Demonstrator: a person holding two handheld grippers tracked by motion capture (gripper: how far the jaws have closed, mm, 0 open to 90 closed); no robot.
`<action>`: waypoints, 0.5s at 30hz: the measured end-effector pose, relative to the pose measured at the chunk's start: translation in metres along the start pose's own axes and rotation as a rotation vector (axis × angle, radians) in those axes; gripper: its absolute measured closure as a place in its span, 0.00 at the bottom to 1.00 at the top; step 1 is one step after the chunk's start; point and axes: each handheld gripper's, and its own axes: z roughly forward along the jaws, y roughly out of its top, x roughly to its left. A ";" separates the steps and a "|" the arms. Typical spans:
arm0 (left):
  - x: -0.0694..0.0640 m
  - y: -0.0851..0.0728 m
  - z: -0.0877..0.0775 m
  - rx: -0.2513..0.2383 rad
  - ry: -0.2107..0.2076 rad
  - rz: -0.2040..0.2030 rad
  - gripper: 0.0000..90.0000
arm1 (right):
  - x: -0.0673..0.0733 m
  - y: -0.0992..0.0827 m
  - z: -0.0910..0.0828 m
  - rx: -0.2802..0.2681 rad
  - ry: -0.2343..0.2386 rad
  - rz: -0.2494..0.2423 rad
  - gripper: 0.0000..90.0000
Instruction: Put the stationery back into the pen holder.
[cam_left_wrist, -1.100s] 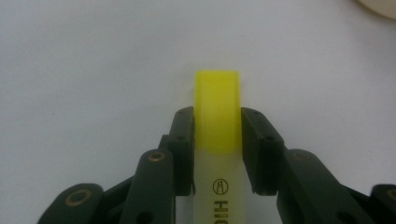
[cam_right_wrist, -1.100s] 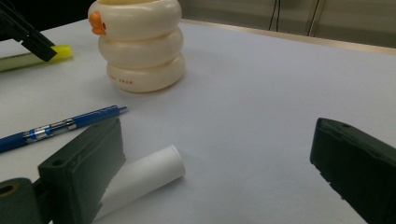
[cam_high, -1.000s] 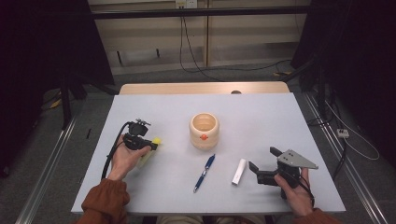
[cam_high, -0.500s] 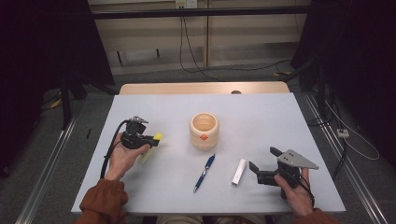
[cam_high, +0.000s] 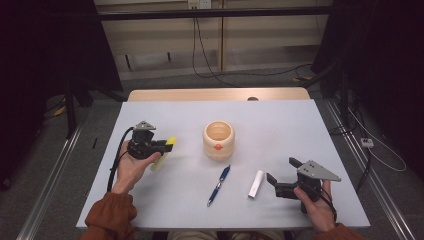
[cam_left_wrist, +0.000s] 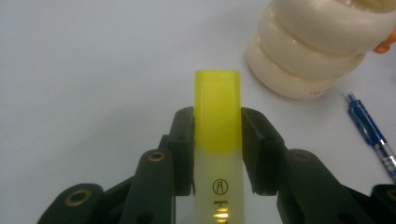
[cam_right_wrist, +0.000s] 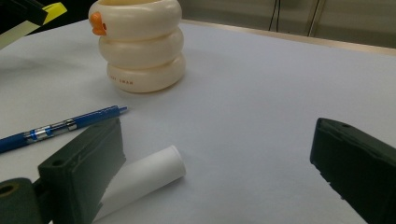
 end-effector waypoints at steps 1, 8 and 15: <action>-0.001 0.000 -0.001 -0.012 -0.001 -0.006 0.75 | 0.000 0.000 0.000 0.000 0.000 0.000 0.03; -0.004 0.003 -0.009 -0.124 -0.020 0.018 0.75 | 0.000 0.000 0.000 0.000 0.000 0.000 0.03; -0.007 0.006 -0.017 -0.204 -0.015 0.035 0.75 | 0.000 0.000 0.000 0.000 -0.001 0.001 0.03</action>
